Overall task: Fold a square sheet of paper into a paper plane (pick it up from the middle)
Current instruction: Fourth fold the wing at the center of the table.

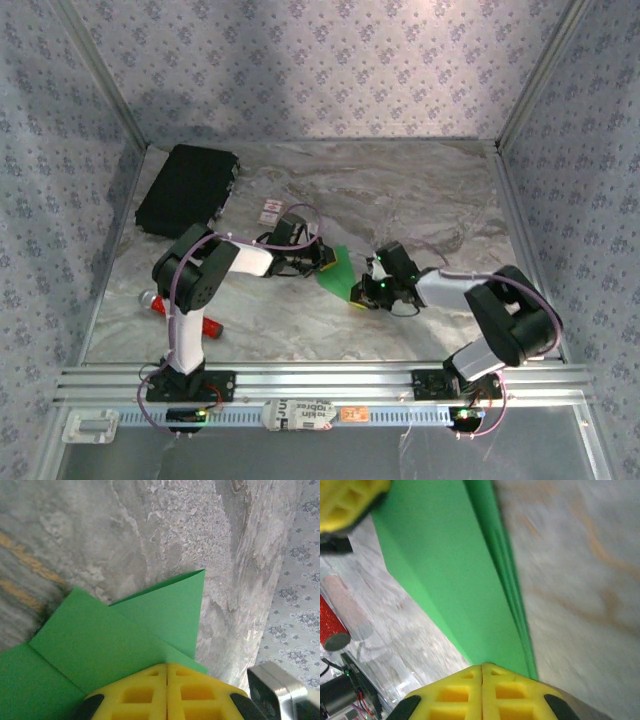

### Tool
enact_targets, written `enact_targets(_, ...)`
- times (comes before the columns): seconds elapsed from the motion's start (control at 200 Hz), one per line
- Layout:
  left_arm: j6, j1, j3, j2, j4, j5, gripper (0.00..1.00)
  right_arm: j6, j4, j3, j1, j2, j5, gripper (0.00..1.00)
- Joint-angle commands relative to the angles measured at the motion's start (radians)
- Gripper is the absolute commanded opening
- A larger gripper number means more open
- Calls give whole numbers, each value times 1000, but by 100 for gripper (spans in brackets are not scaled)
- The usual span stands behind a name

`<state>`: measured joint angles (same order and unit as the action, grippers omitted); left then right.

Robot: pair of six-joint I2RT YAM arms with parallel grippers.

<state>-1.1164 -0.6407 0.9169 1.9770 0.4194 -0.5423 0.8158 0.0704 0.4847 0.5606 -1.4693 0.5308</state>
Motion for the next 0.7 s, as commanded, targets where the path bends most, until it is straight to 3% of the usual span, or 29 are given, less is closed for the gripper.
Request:
enact_targets(0.0,-6,21,-41,17,-136,57,7,-9,-110,-91,0,96,-3,9)
enact_targets(0.235,-13,21,-41,25,-125,45,7,0,-185,-105,-30,266,-12,20)
enact_targets(0.695,-37,19,-62,20,-90,42,7,49,-184,-31,-31,144,-24,31)
